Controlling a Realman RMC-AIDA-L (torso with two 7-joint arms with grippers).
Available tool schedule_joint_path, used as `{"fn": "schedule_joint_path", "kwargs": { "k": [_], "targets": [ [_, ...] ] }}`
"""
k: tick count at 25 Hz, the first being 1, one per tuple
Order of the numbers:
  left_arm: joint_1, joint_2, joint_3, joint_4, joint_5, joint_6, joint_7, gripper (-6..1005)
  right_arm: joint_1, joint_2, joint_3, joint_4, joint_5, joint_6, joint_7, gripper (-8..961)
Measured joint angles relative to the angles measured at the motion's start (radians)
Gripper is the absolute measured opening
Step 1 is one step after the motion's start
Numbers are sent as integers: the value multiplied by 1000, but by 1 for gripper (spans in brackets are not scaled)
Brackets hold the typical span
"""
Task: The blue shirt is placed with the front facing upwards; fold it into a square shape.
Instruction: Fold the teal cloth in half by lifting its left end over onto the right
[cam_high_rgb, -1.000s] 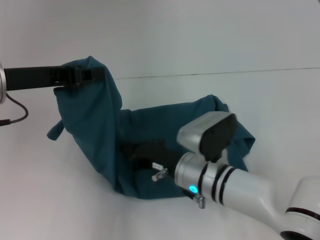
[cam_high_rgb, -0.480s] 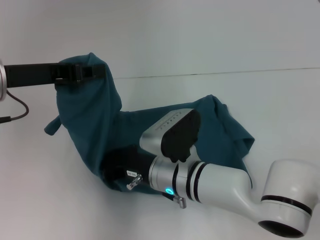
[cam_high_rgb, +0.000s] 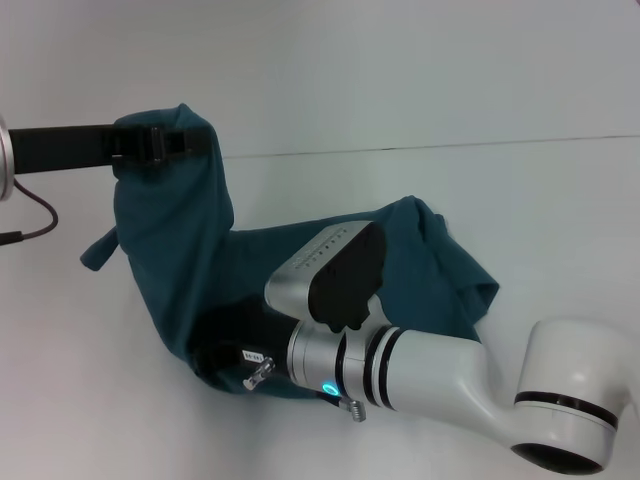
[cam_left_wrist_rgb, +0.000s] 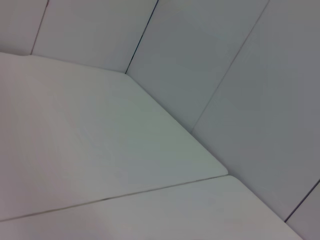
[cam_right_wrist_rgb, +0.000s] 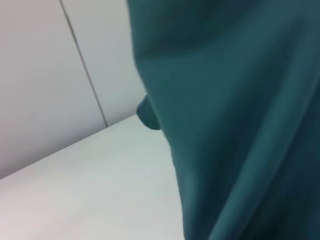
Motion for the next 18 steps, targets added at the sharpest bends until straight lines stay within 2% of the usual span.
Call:
{"fn": "schedule_joint_path", "kwargs": {
  "k": [5, 9, 18],
  "targets": [
    [0, 0, 0, 0, 0, 0, 1, 40, -4, -1, 4, 1, -49, -6, 33, 2],
    [1, 1, 0, -3, 0, -1, 3, 39, -40, -8, 37, -6, -59, -29, 39, 2],
    [8, 0, -1, -5, -1, 3, 5, 39, -235, -23, 172, -134, -55, -274, 48, 2]
  ]
}}
